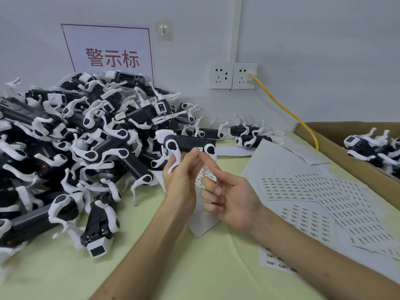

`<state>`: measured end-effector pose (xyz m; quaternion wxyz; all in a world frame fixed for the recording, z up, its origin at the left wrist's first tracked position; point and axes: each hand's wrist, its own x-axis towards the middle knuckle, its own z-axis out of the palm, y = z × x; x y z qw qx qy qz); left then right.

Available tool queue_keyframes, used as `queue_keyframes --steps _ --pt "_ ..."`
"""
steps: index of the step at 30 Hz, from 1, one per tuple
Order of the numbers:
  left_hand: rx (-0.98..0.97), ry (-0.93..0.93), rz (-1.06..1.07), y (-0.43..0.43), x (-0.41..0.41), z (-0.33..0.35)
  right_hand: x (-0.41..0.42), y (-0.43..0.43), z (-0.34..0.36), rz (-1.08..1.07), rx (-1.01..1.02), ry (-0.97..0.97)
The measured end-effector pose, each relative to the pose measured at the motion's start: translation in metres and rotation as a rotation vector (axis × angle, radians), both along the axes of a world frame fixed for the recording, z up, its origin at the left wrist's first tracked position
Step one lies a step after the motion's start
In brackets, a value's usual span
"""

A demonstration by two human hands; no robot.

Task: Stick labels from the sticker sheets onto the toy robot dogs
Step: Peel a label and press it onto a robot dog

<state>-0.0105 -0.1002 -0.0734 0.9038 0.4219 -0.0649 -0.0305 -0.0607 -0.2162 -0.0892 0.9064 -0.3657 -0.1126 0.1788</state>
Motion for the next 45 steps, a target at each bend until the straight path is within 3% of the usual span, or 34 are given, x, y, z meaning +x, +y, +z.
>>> queue_keyframes --steps 27,34,45 --pt "-0.038 0.067 0.117 -0.003 0.004 -0.004 0.0 0.004 0.002 -0.069 -0.058 -0.017" --pt "-0.172 0.144 0.1 0.004 0.01 -0.002 0.001 0.001 0.001 -0.074 -0.073 -0.018" --pt "-0.091 0.051 -0.022 0.005 0.01 0.001 0.01 -0.024 0.011 -0.394 -0.029 0.078"
